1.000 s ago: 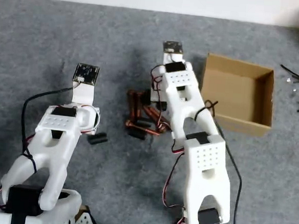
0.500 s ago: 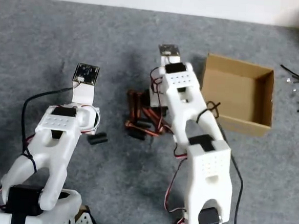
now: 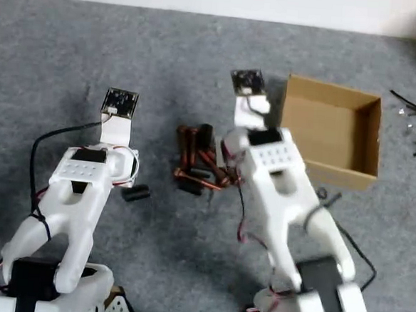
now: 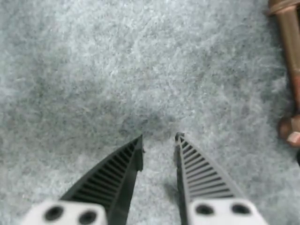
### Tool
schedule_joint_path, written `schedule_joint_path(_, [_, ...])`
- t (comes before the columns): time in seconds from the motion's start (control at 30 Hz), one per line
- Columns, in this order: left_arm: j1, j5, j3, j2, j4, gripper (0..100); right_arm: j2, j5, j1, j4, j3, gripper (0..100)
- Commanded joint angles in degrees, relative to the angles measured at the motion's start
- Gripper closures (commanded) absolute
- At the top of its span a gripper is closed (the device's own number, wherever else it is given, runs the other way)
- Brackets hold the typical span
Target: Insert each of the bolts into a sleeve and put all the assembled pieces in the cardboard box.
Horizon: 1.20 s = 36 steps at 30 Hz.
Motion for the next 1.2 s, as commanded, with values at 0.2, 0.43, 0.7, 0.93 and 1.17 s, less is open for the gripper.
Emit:
schedule_joint_path(0.2, [-0.22,0.44,-0.13,-0.22,-2.73,88,-28.88,2.02,0.04,-14.64,26.59,99.4])
schedule_joint_path(0.43, [0.48,0.44,-0.04,-0.75,-2.73,88,-46.37,2.11,0.04,-18.86,40.84,99.4])
schedule_joint_path(0.7, [1.19,0.35,4.79,-7.78,-2.90,88,-65.36,6.33,0.04,-18.95,53.93,99.4])
schedule_joint_path(0.93, [0.13,0.26,18.24,-27.03,-8.26,88,-81.19,6.07,3.91,-13.41,59.12,99.4])
schedule_joint_path(1.17, [0.13,0.26,27.91,-45.76,-9.32,88,-95.52,6.42,5.05,-3.82,64.04,99.4])
